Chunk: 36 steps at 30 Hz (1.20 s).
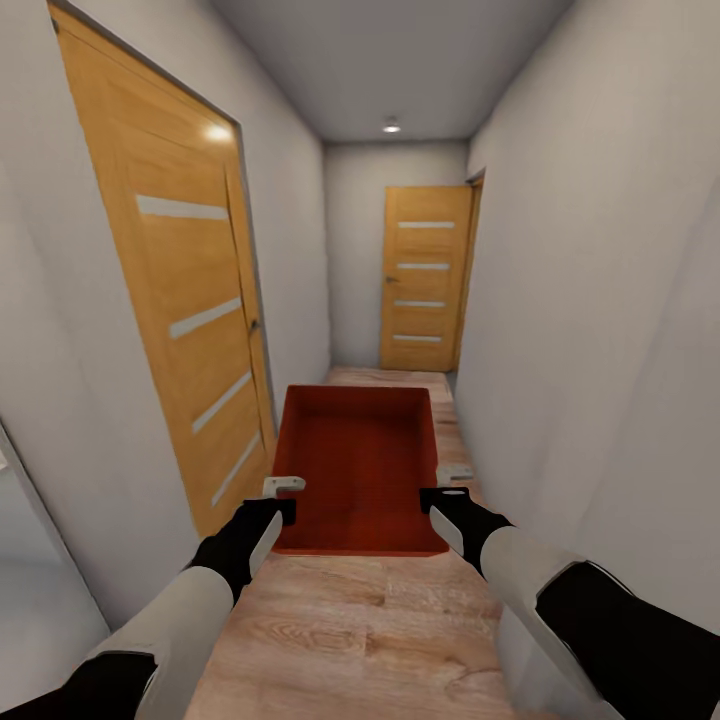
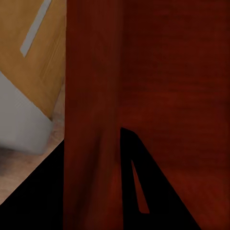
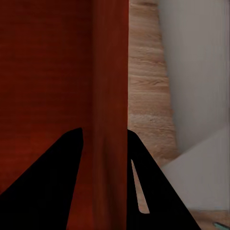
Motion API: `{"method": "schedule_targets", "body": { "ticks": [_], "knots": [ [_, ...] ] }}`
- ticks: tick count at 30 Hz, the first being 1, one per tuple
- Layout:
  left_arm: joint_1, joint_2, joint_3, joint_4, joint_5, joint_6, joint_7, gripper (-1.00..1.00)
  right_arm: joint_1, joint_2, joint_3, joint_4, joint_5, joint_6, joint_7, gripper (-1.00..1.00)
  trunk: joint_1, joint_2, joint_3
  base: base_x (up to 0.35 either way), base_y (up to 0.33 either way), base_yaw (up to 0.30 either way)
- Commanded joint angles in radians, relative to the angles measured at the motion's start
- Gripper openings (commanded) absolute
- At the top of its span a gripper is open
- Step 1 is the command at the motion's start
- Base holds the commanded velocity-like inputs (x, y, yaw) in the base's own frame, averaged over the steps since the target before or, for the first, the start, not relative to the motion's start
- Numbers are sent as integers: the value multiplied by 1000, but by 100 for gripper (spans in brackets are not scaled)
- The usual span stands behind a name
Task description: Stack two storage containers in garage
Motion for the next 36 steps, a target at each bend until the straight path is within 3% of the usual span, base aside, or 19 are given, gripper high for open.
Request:
{"method": "schedule_targets", "body": {
  "ticks": [1,30,36],
  "knots": [
    [0,-1,4,1,30,2,5,-100,0,0,78,-2,21,-66,-97,-100,1,-1,0,300,141,-242],
    [0,-2,4,2,30,2,5,-100,0,0,78,-2,21,-66,-97,-100,1,-1,0,300,147,-241],
    [0,-2,4,2,30,2,5,-100,0,0,78,-3,21,-66,-97,-100,1,-1,0,300,163,-66]
  ]
}}
